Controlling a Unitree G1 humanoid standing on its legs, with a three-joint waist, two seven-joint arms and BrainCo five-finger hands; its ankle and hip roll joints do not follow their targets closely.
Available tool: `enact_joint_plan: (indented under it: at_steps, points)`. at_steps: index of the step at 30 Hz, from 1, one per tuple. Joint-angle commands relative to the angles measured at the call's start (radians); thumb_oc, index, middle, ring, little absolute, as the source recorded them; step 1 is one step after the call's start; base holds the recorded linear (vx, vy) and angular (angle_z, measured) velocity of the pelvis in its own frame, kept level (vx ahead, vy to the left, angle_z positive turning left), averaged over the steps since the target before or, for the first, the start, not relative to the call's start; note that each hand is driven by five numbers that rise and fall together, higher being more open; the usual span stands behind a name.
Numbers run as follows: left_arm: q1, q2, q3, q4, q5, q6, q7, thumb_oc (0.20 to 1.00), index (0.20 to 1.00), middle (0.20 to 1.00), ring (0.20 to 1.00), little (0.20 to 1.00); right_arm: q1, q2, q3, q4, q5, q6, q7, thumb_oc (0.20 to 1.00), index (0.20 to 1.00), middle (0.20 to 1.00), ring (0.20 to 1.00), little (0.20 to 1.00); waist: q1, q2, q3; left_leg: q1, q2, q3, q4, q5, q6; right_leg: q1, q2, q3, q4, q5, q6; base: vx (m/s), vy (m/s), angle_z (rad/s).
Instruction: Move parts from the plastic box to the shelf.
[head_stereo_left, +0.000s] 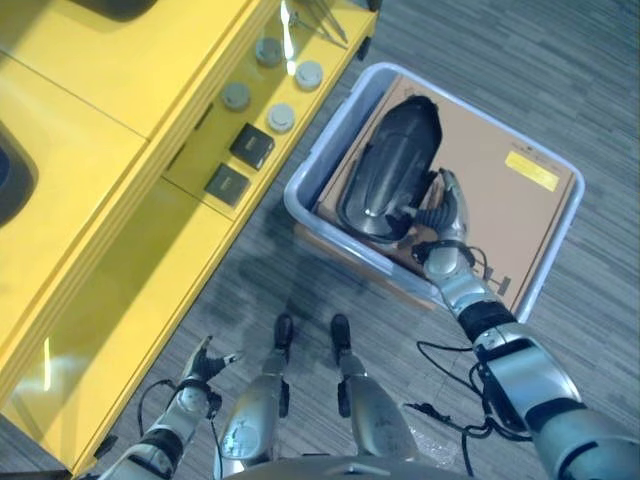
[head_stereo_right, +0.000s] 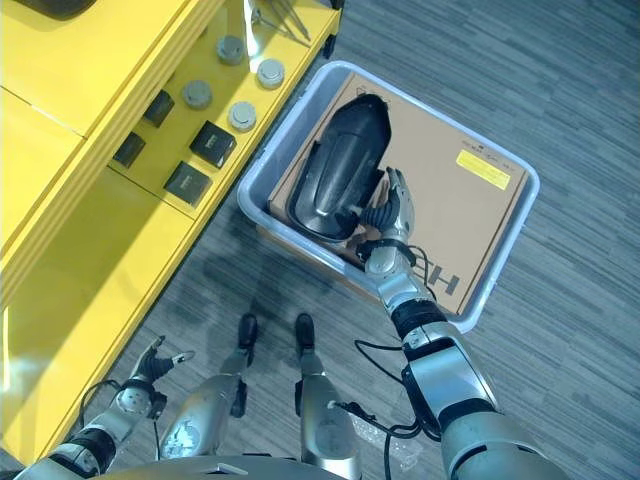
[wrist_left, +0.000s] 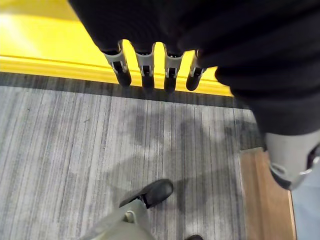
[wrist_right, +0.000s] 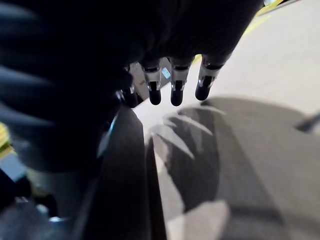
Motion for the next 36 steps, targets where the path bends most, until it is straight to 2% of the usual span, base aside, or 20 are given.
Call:
enact_joint_plan:
  at_steps: [1,2,3,4,7,11,14,18,19,21,23,27,29,32,34,35,36]
  points:
    - [-0.019,0.006,0.002,0.045,-0.078,-0.019,0.028,1.000,1.000,1.000,1.000,1.000,-0.039,-0.017,0.055,0.071,0.040,-0.002,0.016,1.000,1.000,1.000,1.000,1.000,0.010,-0.002,-0.070,-0.014,0.032,0.026,-0.006,-0.034,-0.042,-0.008,-0.048,0.069,-0.006,-0.016,0.078,0.00,0.000,0.00]
    - [-0.019,0.002,-0.006,0.051,-0.083,-0.018,0.022,1.000,1.000,1.000,1.000,1.000,-0.067,-0.005,0.080,0.137,0.080,0.000,0.069,0.805,0.805,0.805,0.805,0.805,0.019,-0.002,-0.066,-0.021,0.031,0.022,-0.006,-0.030,-0.043,-0.014,-0.048,0.068,-0.006,-0.013,0.078,0.00,0.000,0.00]
    - [-0.020,0.002,-0.006,0.051,-0.083,-0.018,0.022,1.000,1.000,1.000,1.000,1.000,-0.068,-0.005,0.081,0.139,0.081,-0.001,0.069,0.805,0.805,0.805,0.805,0.805,0.018,-0.002,-0.066,-0.022,0.031,0.022,-0.006,-0.029,-0.043,-0.015,-0.048,0.068,-0.006,-0.013,0.078,0.00,0.000,0.00]
    - [-0.021,0.002,-0.016,0.055,-0.081,-0.018,0.014,1.000,1.000,1.000,1.000,1.000,-0.097,-0.006,0.106,0.210,0.099,0.005,0.114,0.200,0.200,0.200,0.200,0.200,0.027,-0.002,-0.063,-0.027,0.031,0.017,-0.006,-0.025,-0.045,-0.017,-0.048,0.064,-0.006,-0.015,0.076,0.00,0.000,0.00]
    - [-0.021,0.006,-0.027,0.070,-0.083,-0.019,-0.003,1.000,1.000,1.000,1.000,1.000,-0.144,-0.012,0.119,0.336,0.154,0.002,0.168,0.200,0.200,0.200,0.200,0.200,0.045,0.002,-0.060,-0.030,0.028,0.001,-0.006,-0.021,-0.046,-0.012,-0.050,0.053,-0.006,-0.019,0.075,0.02,-0.009,0.15]
    - [-0.010,0.002,-0.023,0.075,-0.078,-0.018,-0.005,1.000,1.000,1.000,1.000,1.000,-0.129,-0.010,0.104,0.347,0.190,0.000,0.187,0.200,0.200,0.200,0.200,0.200,0.045,0.001,-0.067,-0.026,0.026,-0.005,-0.006,-0.024,-0.046,-0.006,-0.051,0.052,-0.006,-0.024,0.073,0.01,0.001,0.05]
    - [-0.012,0.007,-0.026,0.078,-0.071,-0.016,-0.024,1.000,1.000,1.000,1.000,1.000,-0.116,-0.041,0.088,0.406,0.210,0.011,0.219,0.200,0.200,0.200,0.200,0.200,0.044,-0.005,-0.084,-0.012,0.028,-0.010,-0.006,-0.031,-0.046,0.011,-0.053,0.042,-0.006,-0.034,0.072,0.02,-0.014,0.05]
    - [-0.012,0.021,-0.043,0.018,-0.059,-0.023,-0.036,1.000,1.000,1.000,1.000,1.000,-0.083,-0.111,0.065,0.416,0.194,0.017,0.210,0.200,0.200,0.200,0.200,0.200,0.040,-0.009,-0.101,0.003,0.029,-0.016,-0.006,-0.038,-0.046,0.029,-0.057,0.032,-0.006,-0.041,0.071,0.02,-0.022,0.15]
    - [-0.012,0.051,-0.041,-0.101,-0.056,-0.039,-0.040,1.000,1.000,1.000,1.000,1.000,-0.035,-0.165,0.035,0.334,0.181,0.005,0.184,0.200,0.200,0.200,0.200,0.200,0.029,-0.018,-0.118,0.023,0.032,-0.011,-0.006,-0.047,-0.045,0.049,-0.060,0.023,-0.006,-0.047,0.073,0.02,-0.055,0.14]
    - [-0.004,0.076,-0.033,-0.202,-0.039,-0.043,-0.047,1.000,1.000,1.000,1.000,1.000,0.018,-0.209,0.010,0.171,0.145,-0.006,0.161,0.200,0.200,0.200,0.200,0.200,0.018,-0.028,-0.133,0.047,0.036,-0.002,-0.006,-0.058,-0.045,0.072,-0.061,0.019,-0.006,-0.054,0.075,0.03,-0.045,0.08]
    - [0.007,0.103,-0.018,-0.280,-0.020,-0.037,-0.059,1.000,1.000,1.000,1.000,1.000,0.085,-0.234,-0.013,0.016,0.078,-0.008,0.151,0.200,0.200,0.200,0.200,0.200,0.008,-0.041,-0.158,0.082,0.043,0.015,-0.006,-0.073,-0.043,0.101,-0.061,0.020,-0.006,-0.063,0.077,0.05,-0.026,0.01]
    - [0.013,0.134,-0.002,-0.418,-0.035,-0.032,-0.094,1.000,1.000,1.000,1.000,1.000,0.159,-0.269,-0.045,-0.126,-0.020,0.001,0.153,0.200,0.200,0.200,0.200,0.200,-0.001,-0.057,-0.203,0.143,0.053,0.036,-0.006,-0.097,-0.037,0.148,-0.059,0.028,-0.005,-0.078,0.077,0.06,-0.040,-0.20]
    - [0.013,0.144,0.009,-0.507,-0.076,-0.023,-0.126,1.000,1.000,1.000,1.000,1.000,0.201,-0.285,-0.075,-0.208,-0.079,0.015,0.155,0.200,0.200,0.200,0.200,0.200,-0.006,-0.065,-0.233,0.192,0.062,0.053,-0.006,-0.112,-0.033,0.182,-0.055,0.045,0.000,-0.087,0.077,0.10,-0.052,-0.27]
    - [-0.005,0.104,0.010,-0.600,-0.250,-0.008,-0.171,1.000,1.000,1.000,1.000,1.000,0.262,-0.305,-0.118,-0.360,-0.174,0.038,0.166,0.200,0.200,0.200,0.200,0.200,-0.024,-0.072,-0.288,0.265,0.076,0.078,-0.001,-0.134,-0.029,0.234,-0.045,0.080,0.018,-0.107,0.070,0.11,-0.059,-0.41]
    - [-0.021,0.053,-0.025,-0.664,-0.446,0.014,-0.208,1.000,1.000,1.000,1.000,1.000,0.309,-0.324,-0.139,-0.478,-0.257,0.055,0.186,0.200,0.200,0.200,0.200,0.200,-0.042,-0.068,-0.322,0.311,0.086,0.093,0.000,-0.147,-0.027,0.267,-0.036,0.099,0.030,-0.124,0.065,0.14,-0.057,-0.41]
    - [-0.064,0.016,-0.099,-0.674,-0.613,0.039,-0.250,1.000,1.000,1.000,1.000,1.000,0.331,-0.340,-0.128,-0.578,-0.338,0.055,0.199,0.200,0.200,0.200,0.200,0.200,-0.069,-0.061,-0.353,0.352,0.094,0.108,-0.002,-0.157,-0.028,0.295,-0.030,0.112,0.040,-0.135,0.064,0.13,-0.044,-0.29]
    - [-0.065,0.016,-0.100,-0.673,-0.615,0.039,-0.250,1.000,1.000,1.000,1.000,1.000,0.332,-0.341,-0.129,-0.580,-0.339,0.056,0.200,0.200,0.200,0.200,0.200,0.200,-0.067,-0.060,-0.352,0.354,0.094,0.109,-0.002,-0.158,-0.028,0.296,-0.030,0.112,0.039,-0.135,0.064,0.10,-0.037,-0.23]
